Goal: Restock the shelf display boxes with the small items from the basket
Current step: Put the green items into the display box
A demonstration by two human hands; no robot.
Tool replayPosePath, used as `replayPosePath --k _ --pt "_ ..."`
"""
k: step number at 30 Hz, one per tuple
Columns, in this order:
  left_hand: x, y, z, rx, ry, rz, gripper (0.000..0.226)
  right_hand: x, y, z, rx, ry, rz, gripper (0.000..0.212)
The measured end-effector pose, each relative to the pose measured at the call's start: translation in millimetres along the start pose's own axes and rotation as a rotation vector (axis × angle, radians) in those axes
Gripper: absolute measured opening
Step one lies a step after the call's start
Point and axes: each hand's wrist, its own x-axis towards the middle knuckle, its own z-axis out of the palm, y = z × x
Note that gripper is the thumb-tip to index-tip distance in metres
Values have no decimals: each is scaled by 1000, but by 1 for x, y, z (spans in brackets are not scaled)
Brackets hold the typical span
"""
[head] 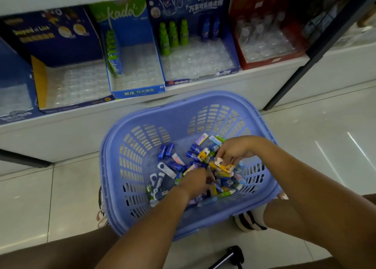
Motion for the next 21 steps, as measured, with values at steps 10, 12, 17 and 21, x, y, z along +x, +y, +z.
replayPosePath --k 10,12,17,21 --pt "-9 4 -42 -612 154 -154 6 -74 -17 -39 589 166 -496 26" --pt "-13 17 -67 -903 246 -160 5 -87 -26 -46 627 239 -599 25" --pt "-26 66 -133 -1475 489 -68 17 -109 -41 -72 791 555 -814 21" --pt "-41 99 -166 -1439 583 27 22 -119 -36 -97 871 817 -869 18"
